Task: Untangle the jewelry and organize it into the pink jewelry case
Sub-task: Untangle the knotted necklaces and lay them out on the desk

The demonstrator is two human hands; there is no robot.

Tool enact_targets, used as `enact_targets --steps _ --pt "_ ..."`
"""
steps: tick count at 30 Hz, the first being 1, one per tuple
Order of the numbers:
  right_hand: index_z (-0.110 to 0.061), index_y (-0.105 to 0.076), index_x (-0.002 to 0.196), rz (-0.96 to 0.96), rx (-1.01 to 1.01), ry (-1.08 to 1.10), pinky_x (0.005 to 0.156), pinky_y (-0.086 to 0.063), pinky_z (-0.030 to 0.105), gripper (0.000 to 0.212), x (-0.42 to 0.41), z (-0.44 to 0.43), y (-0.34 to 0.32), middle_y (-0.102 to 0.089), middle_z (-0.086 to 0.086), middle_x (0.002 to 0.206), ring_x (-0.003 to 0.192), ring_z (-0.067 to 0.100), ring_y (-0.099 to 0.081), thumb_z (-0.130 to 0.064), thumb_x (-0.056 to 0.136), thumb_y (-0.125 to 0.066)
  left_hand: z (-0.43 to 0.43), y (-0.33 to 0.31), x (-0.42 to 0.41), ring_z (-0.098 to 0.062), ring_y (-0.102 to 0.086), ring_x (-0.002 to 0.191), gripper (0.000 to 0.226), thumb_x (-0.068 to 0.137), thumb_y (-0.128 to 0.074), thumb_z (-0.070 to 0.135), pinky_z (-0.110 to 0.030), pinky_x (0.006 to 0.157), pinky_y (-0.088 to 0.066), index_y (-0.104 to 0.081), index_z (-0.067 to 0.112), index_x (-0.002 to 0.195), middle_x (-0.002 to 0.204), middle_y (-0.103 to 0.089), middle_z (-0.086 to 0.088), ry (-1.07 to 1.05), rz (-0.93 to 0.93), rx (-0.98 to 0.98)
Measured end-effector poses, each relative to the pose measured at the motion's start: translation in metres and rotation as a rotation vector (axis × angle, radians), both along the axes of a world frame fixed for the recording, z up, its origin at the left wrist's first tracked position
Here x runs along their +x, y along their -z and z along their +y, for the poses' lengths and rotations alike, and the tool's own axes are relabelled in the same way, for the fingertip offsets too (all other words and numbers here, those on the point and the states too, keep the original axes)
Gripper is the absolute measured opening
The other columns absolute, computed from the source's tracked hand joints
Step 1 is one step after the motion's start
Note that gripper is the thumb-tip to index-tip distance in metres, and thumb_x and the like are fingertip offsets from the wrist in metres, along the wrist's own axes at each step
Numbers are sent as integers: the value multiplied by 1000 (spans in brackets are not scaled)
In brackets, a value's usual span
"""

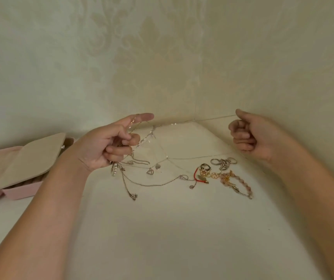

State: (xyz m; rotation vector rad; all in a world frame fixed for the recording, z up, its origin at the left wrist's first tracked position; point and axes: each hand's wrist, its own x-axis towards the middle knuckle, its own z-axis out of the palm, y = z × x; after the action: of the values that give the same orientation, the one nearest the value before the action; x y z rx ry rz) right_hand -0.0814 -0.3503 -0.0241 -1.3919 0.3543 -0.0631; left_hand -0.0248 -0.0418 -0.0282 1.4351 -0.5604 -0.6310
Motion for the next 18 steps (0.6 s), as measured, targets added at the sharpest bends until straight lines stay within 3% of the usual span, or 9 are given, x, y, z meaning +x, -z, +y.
enact_targets --steps 3,6,8,10,12,16,18 --pt "-11 -57 65 28 -427 67 37 -22 21 52 0 7 4 -38 -4 42 33 8 -27 -48 98 -41 1 2 1 2 -21 35 58 68 -40 10 -13 34 -9 -67 35 113 61 -38 4 -52 -24 11" --pt "-13 -63 65 28 -932 159 59 -40 31 60 -2 17 4 -54 0 59 55 17 -51 -60 94 -40 -2 5 5 -1 -20 39 57 71 -42 8 -14 34 -10 -63 35 116 61 -36 5 -143 -78 57" --pt "-12 -57 62 25 -1339 202 53 -38 30 65 0 23 4 -54 2 58 55 20 -51 -64 94 -32 -3 11 11 -6 -21 43 54 82 -44 2 -17 36 -15 -61 39 117 63 -35 5 -327 -211 208" --pt "-12 -46 57 19 -1622 221 46 -27 27 66 4 26 3 -48 3 54 48 19 -44 -62 95 -27 -1 19 18 -9 -25 44 54 89 -43 1 -20 37 -20 -58 43 118 63 -36 4 -500 -370 410" --pt "-12 -39 56 73 -1730 163 45 -25 26 62 11 26 -1 -44 3 55 48 18 -40 -56 98 -28 2 25 22 -12 -27 47 53 91 -45 5 -20 38 -23 -52 46 122 62 -37 2 -541 -456 497" --pt "-12 -39 58 245 -1697 5 57 -38 28 54 20 15 -17 -45 4 61 53 18 -42 -45 101 -34 14 26 29 -12 -36 53 41 92 -60 17 -22 48 -32 -53 43 123 75 -51 1 -640 -507 433" --pt "-12 -41 57 254 -1692 -50 52 -35 27 53 21 10 -22 -44 3 60 51 17 -41 -42 101 -38 22 29 33 -13 -40 56 37 91 -63 17 -25 55 -35 -56 41 119 83 -57 -6 -717 -544 439"
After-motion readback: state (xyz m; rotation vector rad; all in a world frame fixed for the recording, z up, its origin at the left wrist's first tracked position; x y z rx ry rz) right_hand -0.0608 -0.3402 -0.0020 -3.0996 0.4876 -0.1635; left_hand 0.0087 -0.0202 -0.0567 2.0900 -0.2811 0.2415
